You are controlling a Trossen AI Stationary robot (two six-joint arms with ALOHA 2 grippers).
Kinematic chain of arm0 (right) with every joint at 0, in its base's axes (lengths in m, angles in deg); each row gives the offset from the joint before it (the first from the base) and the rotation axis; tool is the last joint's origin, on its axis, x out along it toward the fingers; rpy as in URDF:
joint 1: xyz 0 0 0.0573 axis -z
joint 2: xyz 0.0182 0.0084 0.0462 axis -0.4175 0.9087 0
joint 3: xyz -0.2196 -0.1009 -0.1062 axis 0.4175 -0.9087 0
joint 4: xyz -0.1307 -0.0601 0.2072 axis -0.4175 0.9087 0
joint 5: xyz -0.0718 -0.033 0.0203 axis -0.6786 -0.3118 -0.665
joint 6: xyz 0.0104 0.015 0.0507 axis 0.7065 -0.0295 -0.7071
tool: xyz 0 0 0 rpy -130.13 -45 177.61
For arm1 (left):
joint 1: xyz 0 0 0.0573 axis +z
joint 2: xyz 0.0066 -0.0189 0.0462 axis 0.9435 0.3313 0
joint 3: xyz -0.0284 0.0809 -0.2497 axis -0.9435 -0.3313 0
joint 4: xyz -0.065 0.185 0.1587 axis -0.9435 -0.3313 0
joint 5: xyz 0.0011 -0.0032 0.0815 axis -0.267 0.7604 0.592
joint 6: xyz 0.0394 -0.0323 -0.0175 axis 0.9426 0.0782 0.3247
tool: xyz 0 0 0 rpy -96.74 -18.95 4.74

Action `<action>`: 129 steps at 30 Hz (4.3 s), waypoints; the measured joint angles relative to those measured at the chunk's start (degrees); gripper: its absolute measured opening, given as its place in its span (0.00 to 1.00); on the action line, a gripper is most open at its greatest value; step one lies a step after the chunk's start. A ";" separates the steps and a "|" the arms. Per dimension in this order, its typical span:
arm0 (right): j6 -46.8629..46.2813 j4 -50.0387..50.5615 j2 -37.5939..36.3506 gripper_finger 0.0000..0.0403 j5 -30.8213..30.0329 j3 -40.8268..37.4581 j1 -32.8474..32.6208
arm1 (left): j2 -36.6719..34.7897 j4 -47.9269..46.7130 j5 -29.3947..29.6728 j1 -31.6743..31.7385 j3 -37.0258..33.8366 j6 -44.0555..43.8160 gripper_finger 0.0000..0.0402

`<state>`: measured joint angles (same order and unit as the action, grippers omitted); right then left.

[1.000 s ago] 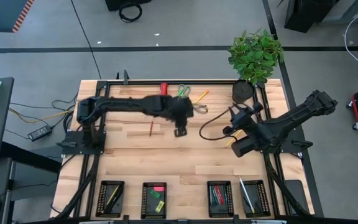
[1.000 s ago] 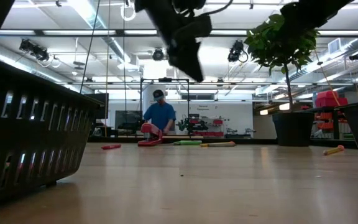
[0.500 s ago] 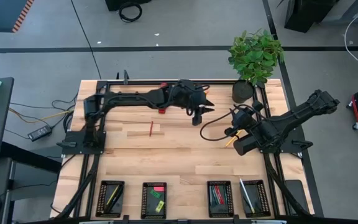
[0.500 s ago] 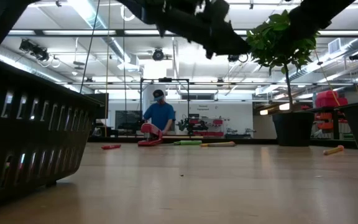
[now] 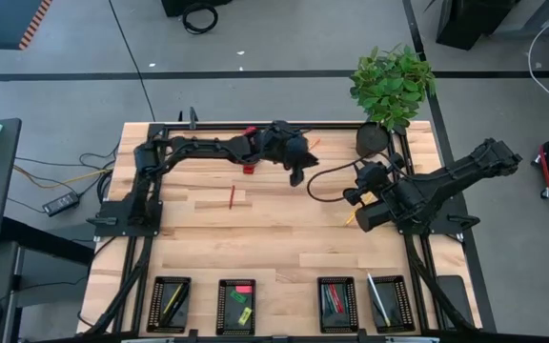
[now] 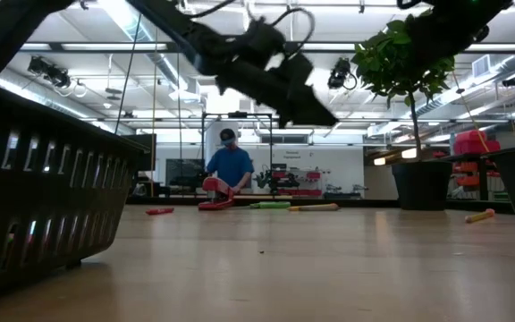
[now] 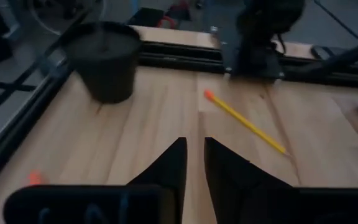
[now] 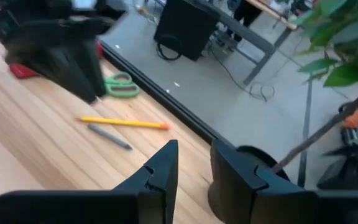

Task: Sort crayons/erasers/pens/pencils in bins
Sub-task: Put the bottom yellow pencil into the right black bin

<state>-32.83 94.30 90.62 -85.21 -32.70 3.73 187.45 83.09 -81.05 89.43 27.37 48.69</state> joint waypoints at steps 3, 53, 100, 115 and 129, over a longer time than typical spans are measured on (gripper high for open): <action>1.83 0.00 0.00 0.25 0.51 0.00 1.41 | -4.73 7.95 0.14 1.53 -9.29 -4.42 0.12; 70.17 -19.11 14.36 0.25 60.19 -12.07 15.41 | -24.05 9.01 -16.56 12.51 -23.99 13.02 0.03; 61.83 -31.94 20.80 0.13 66.39 -14.34 15.18 | -24.05 4.58 -16.54 11.05 -23.99 15.94 0.05; 52.13 -33.26 20.09 0.09 66.23 -5.13 15.19 | -24.05 4.54 -16.54 11.05 -23.99 15.92 0.06; 12.78 -5.41 20.02 0.09 68.27 22.41 13.07 | -24.03 4.72 -16.54 10.85 -23.99 15.90 0.05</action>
<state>-20.05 88.88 110.64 -16.94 -10.28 16.80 163.42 87.80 -97.59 100.28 3.38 64.59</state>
